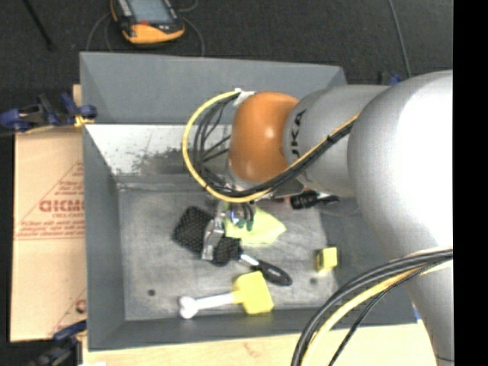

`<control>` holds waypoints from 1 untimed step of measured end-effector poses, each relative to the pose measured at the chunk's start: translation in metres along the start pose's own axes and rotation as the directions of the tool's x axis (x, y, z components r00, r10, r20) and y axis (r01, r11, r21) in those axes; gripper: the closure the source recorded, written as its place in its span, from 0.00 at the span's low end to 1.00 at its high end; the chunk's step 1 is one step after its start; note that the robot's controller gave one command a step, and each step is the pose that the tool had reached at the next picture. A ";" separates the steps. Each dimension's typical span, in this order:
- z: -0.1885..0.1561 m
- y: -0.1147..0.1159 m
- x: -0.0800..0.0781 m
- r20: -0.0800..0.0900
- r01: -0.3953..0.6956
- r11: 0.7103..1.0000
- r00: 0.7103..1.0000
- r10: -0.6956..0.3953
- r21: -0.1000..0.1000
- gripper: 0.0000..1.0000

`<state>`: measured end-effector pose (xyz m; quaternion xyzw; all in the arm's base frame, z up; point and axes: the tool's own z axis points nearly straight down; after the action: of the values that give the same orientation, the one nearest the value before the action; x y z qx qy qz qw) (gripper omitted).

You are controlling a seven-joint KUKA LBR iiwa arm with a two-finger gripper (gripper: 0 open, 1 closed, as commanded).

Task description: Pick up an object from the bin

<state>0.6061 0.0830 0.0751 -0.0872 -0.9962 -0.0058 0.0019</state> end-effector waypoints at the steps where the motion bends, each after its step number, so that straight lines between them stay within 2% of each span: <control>1: -0.003 0.000 0.014 0.008 -0.155 0.988 0.988 0.155 0.002 1.00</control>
Offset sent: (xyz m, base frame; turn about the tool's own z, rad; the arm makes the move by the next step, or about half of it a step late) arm 0.0000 0.0000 0.0000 0.0000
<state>0.5918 0.0852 0.0782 -0.1645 -0.9864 -0.0040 -0.0012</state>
